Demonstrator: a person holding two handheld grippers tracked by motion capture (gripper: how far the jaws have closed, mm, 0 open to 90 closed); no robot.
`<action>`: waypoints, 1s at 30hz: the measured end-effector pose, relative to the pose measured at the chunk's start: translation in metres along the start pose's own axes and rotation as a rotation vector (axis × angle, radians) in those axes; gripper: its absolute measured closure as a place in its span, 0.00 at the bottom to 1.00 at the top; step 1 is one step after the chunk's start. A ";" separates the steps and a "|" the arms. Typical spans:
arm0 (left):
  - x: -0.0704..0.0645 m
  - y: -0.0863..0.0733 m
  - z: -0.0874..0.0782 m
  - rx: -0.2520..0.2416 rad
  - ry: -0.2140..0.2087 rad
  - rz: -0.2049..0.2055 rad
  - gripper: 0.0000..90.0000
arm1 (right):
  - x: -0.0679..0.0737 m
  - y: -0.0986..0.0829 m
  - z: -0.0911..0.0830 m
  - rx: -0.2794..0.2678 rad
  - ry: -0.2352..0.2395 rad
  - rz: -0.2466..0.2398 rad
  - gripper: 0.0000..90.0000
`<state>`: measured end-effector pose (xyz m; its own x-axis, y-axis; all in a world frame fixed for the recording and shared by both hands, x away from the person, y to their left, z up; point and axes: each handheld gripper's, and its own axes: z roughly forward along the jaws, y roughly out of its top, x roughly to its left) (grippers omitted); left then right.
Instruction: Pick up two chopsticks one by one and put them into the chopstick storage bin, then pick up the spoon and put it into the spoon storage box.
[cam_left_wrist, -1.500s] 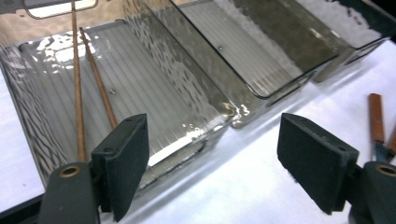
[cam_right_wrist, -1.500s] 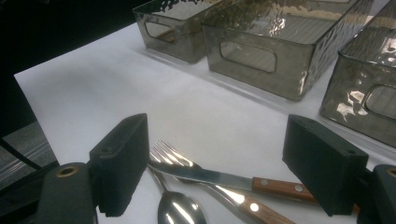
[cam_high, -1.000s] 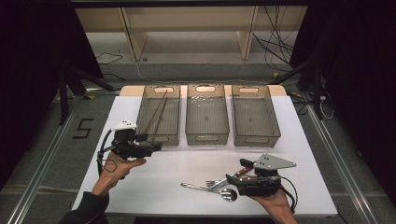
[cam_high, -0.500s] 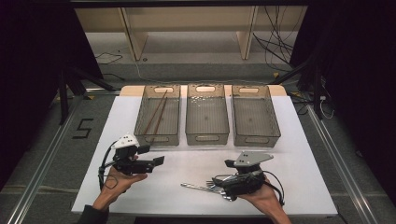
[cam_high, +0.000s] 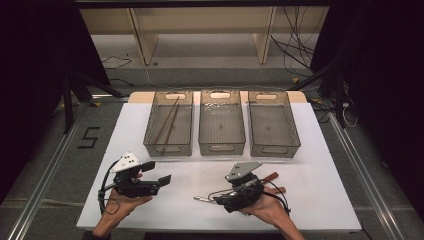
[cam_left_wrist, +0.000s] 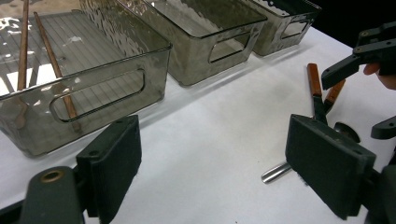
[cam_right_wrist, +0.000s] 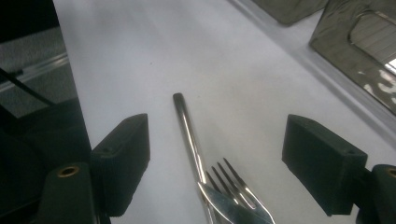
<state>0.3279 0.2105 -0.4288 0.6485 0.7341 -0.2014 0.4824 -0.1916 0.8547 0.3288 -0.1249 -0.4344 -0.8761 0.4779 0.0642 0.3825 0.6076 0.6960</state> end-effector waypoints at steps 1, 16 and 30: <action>0.000 0.000 -0.001 0.001 -0.001 0.012 0.19 | 0.001 0.001 0.002 0.012 0.005 -0.004 0.27; -0.010 -0.015 -0.009 -0.037 -0.027 -0.001 0.19 | 0.008 0.009 0.021 0.122 0.022 -0.065 0.30; -0.015 -0.018 -0.012 -0.066 -0.004 0.010 0.18 | 0.007 0.012 0.030 0.159 0.025 -0.067 0.32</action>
<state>0.3028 0.2109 -0.4355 0.6552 0.7300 -0.1945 0.4361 -0.1552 0.8864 0.3361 -0.0955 -0.4471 -0.9075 0.4182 0.0400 0.3625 0.7313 0.5778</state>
